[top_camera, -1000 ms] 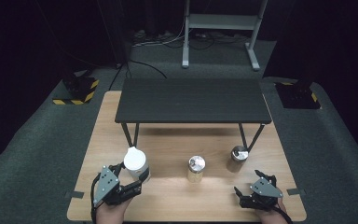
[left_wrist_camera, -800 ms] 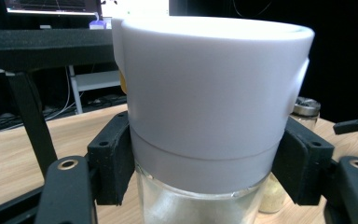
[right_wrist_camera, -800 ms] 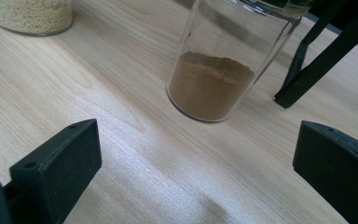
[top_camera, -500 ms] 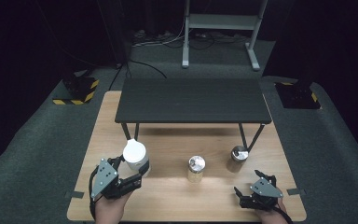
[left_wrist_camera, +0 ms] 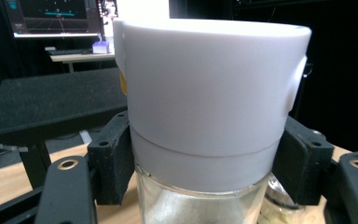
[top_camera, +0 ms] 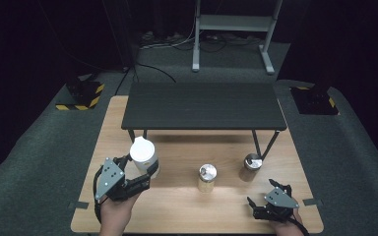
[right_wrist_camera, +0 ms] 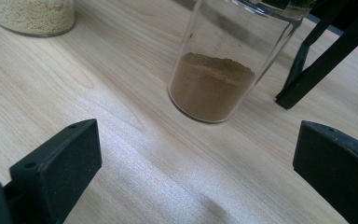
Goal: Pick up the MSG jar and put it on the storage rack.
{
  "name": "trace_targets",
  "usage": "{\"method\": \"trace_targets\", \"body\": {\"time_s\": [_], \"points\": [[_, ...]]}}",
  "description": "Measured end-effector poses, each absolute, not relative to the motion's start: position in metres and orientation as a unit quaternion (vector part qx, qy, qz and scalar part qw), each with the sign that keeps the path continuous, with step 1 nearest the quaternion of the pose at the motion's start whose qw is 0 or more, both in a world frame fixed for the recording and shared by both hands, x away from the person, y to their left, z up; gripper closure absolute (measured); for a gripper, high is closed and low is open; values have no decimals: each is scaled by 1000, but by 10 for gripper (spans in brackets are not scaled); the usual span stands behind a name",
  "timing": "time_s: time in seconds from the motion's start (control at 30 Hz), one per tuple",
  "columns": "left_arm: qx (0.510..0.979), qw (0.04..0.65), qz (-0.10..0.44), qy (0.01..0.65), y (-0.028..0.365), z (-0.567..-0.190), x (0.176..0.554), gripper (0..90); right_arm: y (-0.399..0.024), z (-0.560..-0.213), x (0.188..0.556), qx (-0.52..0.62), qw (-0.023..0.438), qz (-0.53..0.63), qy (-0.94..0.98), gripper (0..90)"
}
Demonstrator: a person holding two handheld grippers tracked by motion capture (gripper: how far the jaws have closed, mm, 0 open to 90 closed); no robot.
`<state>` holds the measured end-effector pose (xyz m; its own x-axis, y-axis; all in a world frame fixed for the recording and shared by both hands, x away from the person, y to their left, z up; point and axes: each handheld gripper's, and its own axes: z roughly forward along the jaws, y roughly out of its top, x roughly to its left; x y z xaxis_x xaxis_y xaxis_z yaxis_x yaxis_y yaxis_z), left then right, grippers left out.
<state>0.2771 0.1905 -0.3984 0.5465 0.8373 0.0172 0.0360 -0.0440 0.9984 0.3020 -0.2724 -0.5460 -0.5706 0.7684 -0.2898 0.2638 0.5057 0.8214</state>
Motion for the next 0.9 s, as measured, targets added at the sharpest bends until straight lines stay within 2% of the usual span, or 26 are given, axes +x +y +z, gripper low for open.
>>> {"method": "trace_targets", "body": {"time_s": [0.9], "points": [[632, 601, 350, 341, 190, -355, 310, 306, -273, -546, 302, 324, 332, 381, 800, 1]]}}
